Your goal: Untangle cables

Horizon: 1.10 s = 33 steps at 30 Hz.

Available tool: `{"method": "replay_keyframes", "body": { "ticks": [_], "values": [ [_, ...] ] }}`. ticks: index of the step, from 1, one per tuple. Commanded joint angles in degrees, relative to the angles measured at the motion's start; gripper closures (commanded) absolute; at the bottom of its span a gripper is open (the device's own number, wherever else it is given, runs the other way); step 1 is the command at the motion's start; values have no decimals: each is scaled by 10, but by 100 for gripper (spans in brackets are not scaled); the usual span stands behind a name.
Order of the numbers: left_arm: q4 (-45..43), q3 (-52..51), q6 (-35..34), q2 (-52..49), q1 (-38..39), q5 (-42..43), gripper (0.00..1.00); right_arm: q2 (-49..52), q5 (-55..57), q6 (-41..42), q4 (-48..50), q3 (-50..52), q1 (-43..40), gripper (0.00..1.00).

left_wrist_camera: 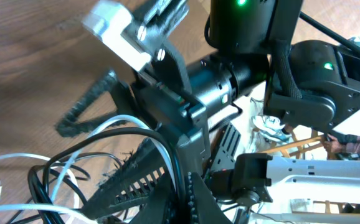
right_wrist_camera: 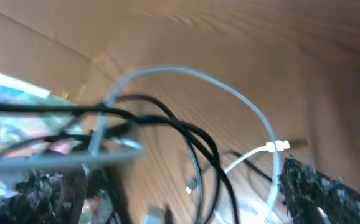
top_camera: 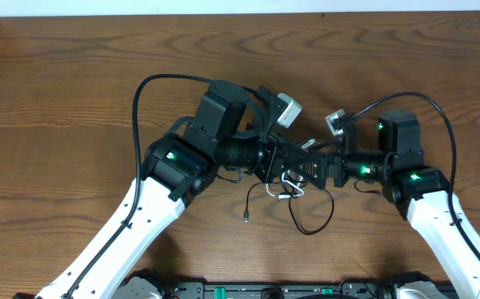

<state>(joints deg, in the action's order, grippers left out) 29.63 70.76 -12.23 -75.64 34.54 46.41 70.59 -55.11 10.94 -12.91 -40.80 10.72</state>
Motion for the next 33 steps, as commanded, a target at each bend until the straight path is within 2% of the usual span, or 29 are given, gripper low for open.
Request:
{"method": "replay_keyframes", "body": {
  "ticks": [1, 6, 8, 11, 14, 18, 20, 22, 24, 25, 28, 31, 32, 33],
  "values": [
    [-2, 11, -6, 4, -3, 23, 93, -6, -65, 68, 44, -9, -1, 4],
    [-2, 11, -6, 4, -3, 44, 92, -6, -35, 94, 75, -9, -1, 11],
    [-2, 11, -6, 4, -3, 67, 92, -6, 40, 97, 56, -9, -1, 17],
    [3, 11, -5, 4, -3, 82, 92, -6, 217, 122, -4, -9, -1, 22],
    [18, 11, -5, 4, -3, 82, 92, -6, 428, 176, -82, -8, -1, 23],
    [66, 11, 11, 4, -3, 80, 92, -6, 600, 231, -160, -8, -3, 21],
    [90, 11, 30, 4, -3, 80, 92, -6, 615, 237, -175, -8, -3, 19],
    [104, 11, 38, 4, -3, 63, 92, -6, 583, 208, -173, -8, -2, 17],
    [109, 11, 38, 4, -3, 26, 92, -6, 565, 182, -181, -8, -2, 24],
    [109, 11, 38, 4, -3, 9, 92, -6, 582, 185, -193, -8, -3, 27],
    [109, 11, 38, 4, -3, -30, 92, -6, 687, 245, -239, -8, -5, 27],
    [108, 11, 38, 4, -3, -38, 92, -6, 710, 271, -254, -8, -13, 14],
    [108, 11, 38, 4, -3, -38, 92, -6, 690, 255, -246, -8, -13, 10],
    [108, 11, 38, 4, -3, -39, 92, -6, 631, 201, -226, -8, -13, 5]
  ]
}}
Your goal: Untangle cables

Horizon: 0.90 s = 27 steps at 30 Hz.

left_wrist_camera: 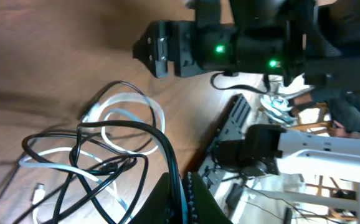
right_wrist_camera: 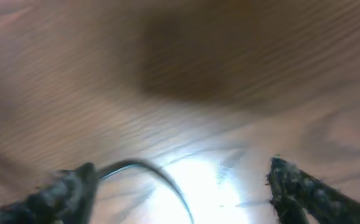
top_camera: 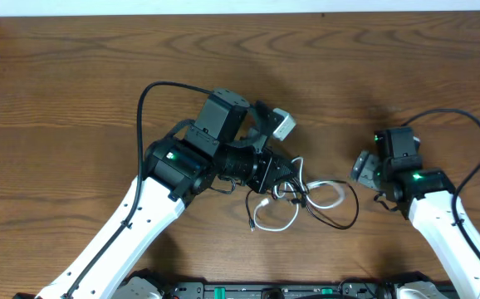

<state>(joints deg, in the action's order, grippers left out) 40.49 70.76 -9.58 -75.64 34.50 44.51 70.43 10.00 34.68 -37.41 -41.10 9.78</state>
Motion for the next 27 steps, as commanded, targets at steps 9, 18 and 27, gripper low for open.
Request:
{"method": "replay_keyframes", "body": {
  "ticks": [9, 18, 27],
  "values": [
    [-37, 11, -14, 4, -3, -18, 92, -4, -682, -425, 147, -5, -3, 1],
    [-101, 11, -114, 4, -1, 39, 92, -4, -704, -377, 240, -5, -3, 1],
    [-127, 11, -148, 4, 0, 134, 92, -4, -462, -184, 312, -5, -3, 12]
  ]
}}
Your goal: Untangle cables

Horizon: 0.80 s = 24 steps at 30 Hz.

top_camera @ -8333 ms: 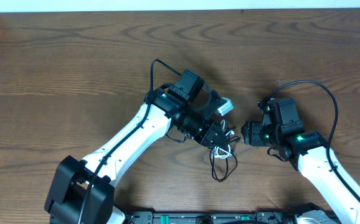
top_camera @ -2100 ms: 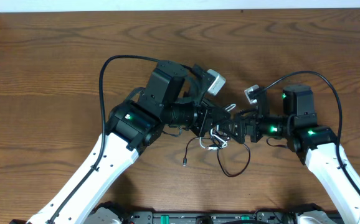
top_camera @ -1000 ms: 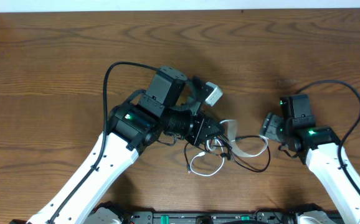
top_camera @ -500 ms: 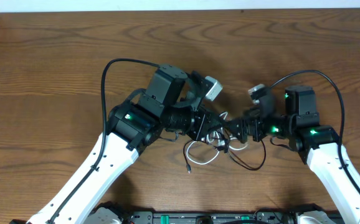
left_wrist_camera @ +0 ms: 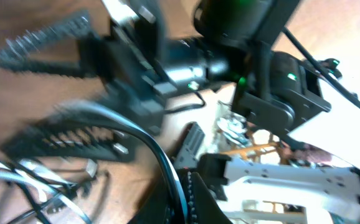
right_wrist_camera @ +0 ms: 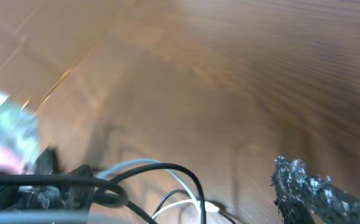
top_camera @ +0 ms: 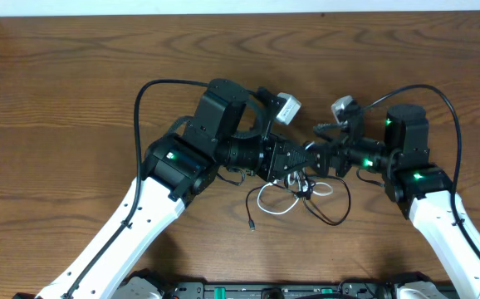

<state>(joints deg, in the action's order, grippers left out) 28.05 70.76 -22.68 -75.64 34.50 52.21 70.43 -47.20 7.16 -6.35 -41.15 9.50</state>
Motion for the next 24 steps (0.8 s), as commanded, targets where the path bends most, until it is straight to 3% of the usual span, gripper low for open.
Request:
{"method": "replay_keyframes", "body": {
  "ticks": [1, 10, 12, 16, 19, 24],
  "values": [
    [-3, 11, -17, 4, 0, 64, 92, -4, 130, 104, 1, -5, 0, 12],
    [-3, 11, -16, 4, 0, 78, 92, -4, 146, 124, -7, -5, 0, 13],
    [-3, 11, -16, 4, 0, 78, 92, -4, 156, 124, -20, -5, 0, 18],
    [2, 11, 21, 4, -1, 76, 92, -4, 314, 147, -106, -5, 0, 16],
    [56, 11, 79, 4, -1, -13, 92, 1, 480, 151, -193, -4, 0, 14],
    [145, 11, 79, 4, -1, -225, 92, 21, 673, 151, -309, -3, -5, 11]
  ]
}}
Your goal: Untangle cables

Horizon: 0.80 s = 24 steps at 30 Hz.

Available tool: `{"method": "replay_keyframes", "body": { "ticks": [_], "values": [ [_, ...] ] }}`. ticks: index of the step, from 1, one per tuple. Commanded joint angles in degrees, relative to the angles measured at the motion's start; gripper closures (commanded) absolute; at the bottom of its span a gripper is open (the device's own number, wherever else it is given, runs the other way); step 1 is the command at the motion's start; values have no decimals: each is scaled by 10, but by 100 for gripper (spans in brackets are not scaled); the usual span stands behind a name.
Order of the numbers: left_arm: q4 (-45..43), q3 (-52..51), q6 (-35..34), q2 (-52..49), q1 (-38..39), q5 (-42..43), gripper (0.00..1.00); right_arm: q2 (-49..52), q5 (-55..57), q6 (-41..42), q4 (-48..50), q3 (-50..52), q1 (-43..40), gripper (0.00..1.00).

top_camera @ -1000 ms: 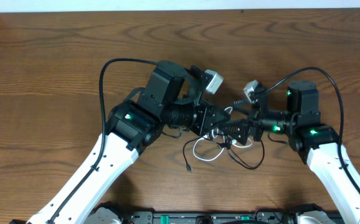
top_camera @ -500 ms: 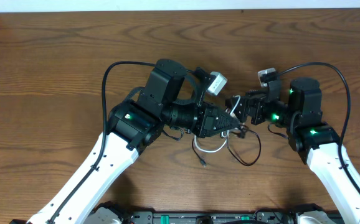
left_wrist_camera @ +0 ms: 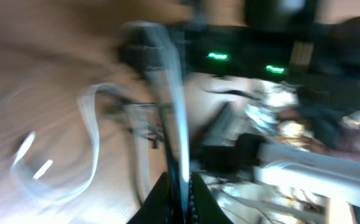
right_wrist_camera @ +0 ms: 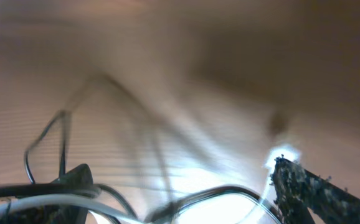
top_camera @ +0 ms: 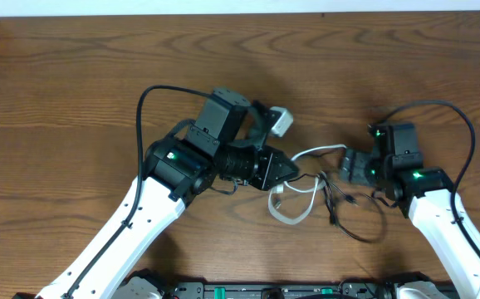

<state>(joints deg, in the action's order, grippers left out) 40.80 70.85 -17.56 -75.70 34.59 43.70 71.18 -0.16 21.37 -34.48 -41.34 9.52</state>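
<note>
A tangle of one white cable (top_camera: 292, 221) and one black cable (top_camera: 358, 238) lies on the wooden table between the arms. My left gripper (top_camera: 287, 169) is shut on strands of it; the left wrist view is blurred and shows the white cable (left_wrist_camera: 94, 143) running into the closed fingertips of the left gripper (left_wrist_camera: 179, 186). A white strand stretches from there toward my right gripper (top_camera: 345, 166). In the right wrist view the right gripper (right_wrist_camera: 189, 193) has its fingers (right_wrist_camera: 304, 186) wide apart, with the white cable (right_wrist_camera: 37, 200) and the black cable (right_wrist_camera: 230, 191) lying across the gap.
The brown wooden table (top_camera: 74, 75) reaches a white wall edge at the top. Each arm's own black supply cable arcs above it, the left one (top_camera: 144, 104) and the right one (top_camera: 464, 133). A rail with connectors runs along the bottom edge (top_camera: 248, 291).
My right gripper was close against the left gripper over the tangle; now it sits further right. The black loop has shifted to the lower right and a white strand is stretched between the grippers.
First both grippers met over the bundle, the left shut on it. Then the right gripper was off to the right, with the tangle beside the left gripper. Then they met again. Now the right is back to the right and the cables are more spread out.
</note>
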Motion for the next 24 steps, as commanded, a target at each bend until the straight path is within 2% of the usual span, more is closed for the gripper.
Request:
{"method": "replay_keyframes", "body": {
  "ticks": [1, 6, 11, 18, 24],
  "values": [
    [27, 10, 28, 5, -2, -164, 92, 18, 216, 9, -41, -1, -7, 12],
    [49, 10, 28, 6, -20, -240, 93, 35, 239, 23, -71, -1, -35, 12],
    [48, 10, 29, 9, -87, -242, 93, 36, 238, 24, -71, -1, -75, 11],
    [18, 10, 29, 10, -204, -171, 92, 36, 223, 25, -73, -1, -123, 11],
    [-33, 10, 3, 10, -261, -70, 92, 36, 182, 34, -63, -1, -136, 6]
  ]
}}
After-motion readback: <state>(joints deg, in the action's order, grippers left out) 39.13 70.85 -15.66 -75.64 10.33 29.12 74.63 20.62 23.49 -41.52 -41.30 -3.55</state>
